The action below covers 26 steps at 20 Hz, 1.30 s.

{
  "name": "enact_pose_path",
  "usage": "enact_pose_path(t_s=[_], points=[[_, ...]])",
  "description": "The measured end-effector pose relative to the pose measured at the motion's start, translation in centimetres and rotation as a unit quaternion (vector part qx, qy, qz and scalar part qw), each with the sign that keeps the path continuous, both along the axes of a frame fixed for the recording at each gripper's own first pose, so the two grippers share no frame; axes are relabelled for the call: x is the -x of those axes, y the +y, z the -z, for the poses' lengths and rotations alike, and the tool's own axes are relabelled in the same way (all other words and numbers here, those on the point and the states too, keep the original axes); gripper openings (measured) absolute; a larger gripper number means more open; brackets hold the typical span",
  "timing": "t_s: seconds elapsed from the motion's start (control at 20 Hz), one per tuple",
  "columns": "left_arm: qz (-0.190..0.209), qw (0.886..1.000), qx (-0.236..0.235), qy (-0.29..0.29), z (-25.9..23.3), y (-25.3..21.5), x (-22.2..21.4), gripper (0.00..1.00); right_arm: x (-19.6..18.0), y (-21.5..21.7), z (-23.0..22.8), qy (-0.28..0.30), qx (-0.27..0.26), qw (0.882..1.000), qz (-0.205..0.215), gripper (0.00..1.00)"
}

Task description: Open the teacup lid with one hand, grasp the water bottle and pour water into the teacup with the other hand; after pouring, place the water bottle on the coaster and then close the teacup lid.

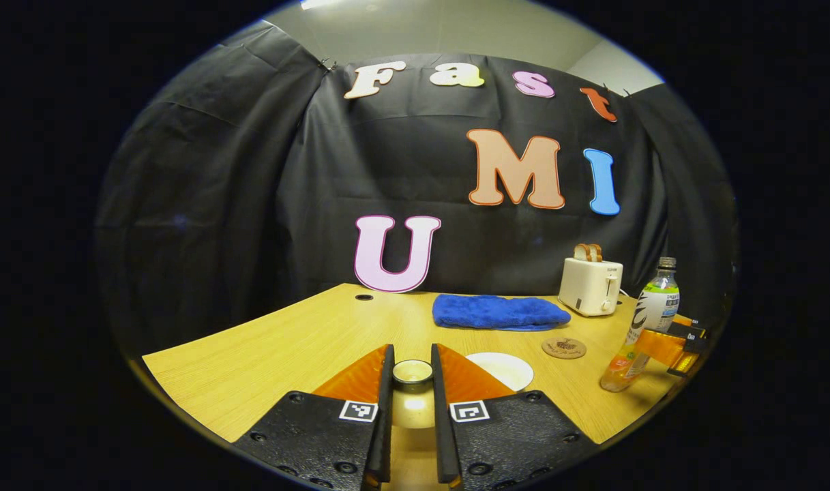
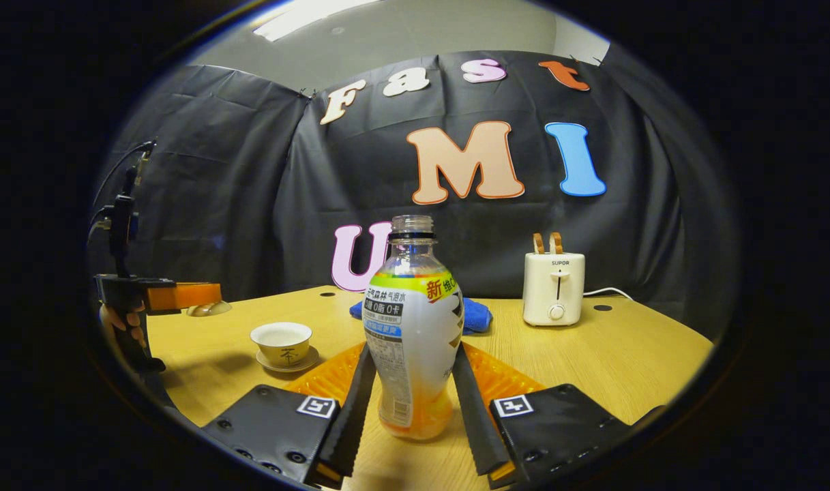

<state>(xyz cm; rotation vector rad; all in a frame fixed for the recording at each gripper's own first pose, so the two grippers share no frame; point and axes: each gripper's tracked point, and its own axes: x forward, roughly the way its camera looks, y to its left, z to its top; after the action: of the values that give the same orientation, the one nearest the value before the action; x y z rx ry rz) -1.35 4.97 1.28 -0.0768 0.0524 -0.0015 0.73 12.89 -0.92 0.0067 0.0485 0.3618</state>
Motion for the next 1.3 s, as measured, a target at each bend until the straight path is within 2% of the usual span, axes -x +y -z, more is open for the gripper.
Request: enact_pose_path(t_s=[0.15, 0.4, 0.55, 0.8, 1.1, 1.25, 1.3], points=[[0.001, 1.0, 0.004, -0.001, -0.1, -0.1, 0.0, 0.24, -0.3, -0.3, 0.0, 0.001, -0.002, 1.0, 0.008, 0.56], [0.0, 1.0, 0.001, -0.005, -0.5, 0.2, 0.2, 0.24, -0.6, 0.1, -0.2, -0.002, 0.005, 1.0, 0.004, 0.57], [-0.003, 1.0, 0.003, -0.011, -0.9, 0.6, 0.4, 0.24, -1.1, 0.4, -0.5, -0.011, 0.037, 0.999, 0.004, 0.55], [-0.008, 1.0, 0.005, -0.018, -1.5, 1.4, 0.4, 0.24, -2.2, 1.3, -2.6, -0.043, 0.084, 0.996, 0.003, 0.57], [-0.011, 1.0, 0.002, -0.025, -1.8, 2.3, 0.5, 0.23, -3.5, 3.3, -3.6, -0.094, 0.199, 0.976, 0.0, 0.57], [-0.011, 1.0, 0.001, -0.026, -1.7, 2.6, 0.7, 0.24, -3.6, 5.4, -2.9, -0.12, 0.271, 0.955, -0.017, 0.56], [-0.012, 1.0, 0.001, -0.027, -1.7, 2.8, 0.7, 0.24, -3.6, 5.9, -2.4, -0.126, 0.291, 0.948, -0.022, 0.6]])
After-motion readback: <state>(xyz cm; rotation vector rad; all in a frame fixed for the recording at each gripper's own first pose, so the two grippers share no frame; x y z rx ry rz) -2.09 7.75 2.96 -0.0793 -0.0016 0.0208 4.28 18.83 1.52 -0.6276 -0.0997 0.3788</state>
